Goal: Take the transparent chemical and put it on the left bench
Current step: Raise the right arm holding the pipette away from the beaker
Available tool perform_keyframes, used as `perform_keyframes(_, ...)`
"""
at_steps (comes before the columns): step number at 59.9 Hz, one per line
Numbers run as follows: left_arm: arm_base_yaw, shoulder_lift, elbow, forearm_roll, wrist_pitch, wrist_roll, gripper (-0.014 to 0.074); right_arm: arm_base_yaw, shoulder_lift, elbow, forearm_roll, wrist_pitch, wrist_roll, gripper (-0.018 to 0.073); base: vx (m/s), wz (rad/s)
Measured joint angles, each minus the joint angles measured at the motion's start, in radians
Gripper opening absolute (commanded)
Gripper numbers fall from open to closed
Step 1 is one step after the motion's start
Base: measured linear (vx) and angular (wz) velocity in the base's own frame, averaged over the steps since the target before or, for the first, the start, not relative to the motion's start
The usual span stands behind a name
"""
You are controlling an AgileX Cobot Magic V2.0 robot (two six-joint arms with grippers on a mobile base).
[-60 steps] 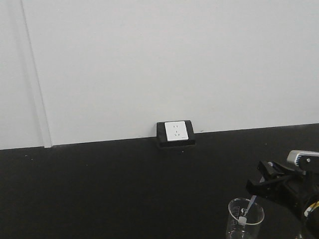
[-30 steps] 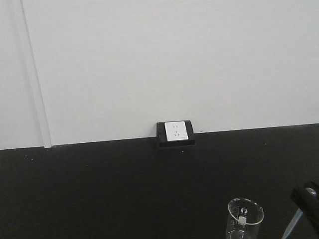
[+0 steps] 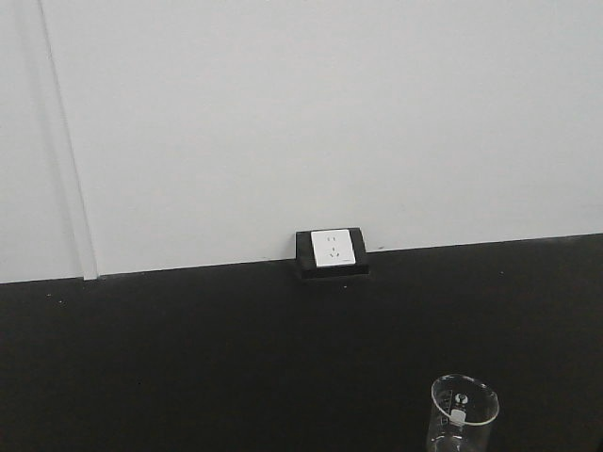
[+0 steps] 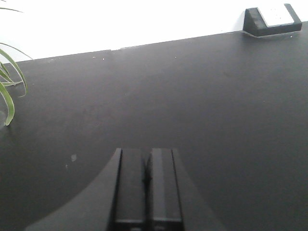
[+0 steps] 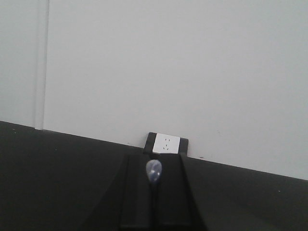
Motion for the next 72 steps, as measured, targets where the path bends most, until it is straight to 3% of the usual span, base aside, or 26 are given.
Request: perform_keyframes(72,0.000,0.000,0.000,0.000,0.000,0.000,-0.0003,0.000,-0.001,0.001,-0.001,0.004,0.000,-0.0003,-0.04,-0.03)
